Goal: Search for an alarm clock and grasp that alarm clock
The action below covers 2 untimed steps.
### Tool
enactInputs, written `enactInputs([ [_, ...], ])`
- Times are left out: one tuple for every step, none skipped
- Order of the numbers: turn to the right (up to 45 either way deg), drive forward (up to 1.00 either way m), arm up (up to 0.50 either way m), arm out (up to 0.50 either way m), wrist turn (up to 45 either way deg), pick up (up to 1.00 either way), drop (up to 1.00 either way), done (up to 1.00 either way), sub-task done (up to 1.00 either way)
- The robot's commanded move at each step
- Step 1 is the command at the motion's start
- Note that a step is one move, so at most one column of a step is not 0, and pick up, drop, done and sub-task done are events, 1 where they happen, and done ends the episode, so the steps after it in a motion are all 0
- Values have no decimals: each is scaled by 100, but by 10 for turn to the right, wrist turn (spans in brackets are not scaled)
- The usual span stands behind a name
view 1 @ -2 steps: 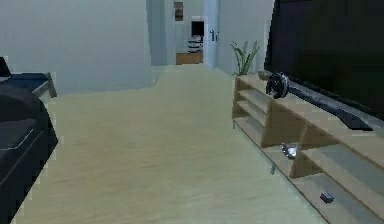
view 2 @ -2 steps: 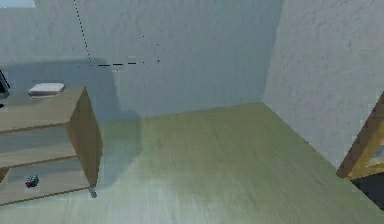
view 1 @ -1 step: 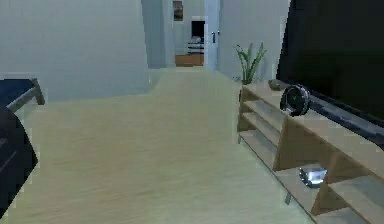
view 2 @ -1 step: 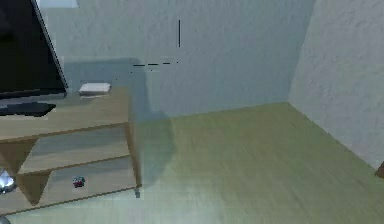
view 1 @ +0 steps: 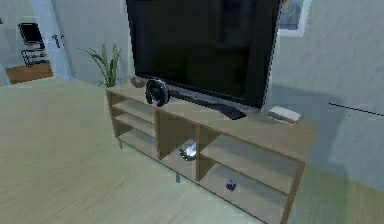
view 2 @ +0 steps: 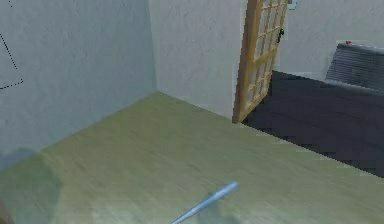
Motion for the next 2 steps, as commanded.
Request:
enactInputs([
  [0,60,0,0,0,0,0,0,0],
  [-450,0,0,0,0,0,0,0,0],
])
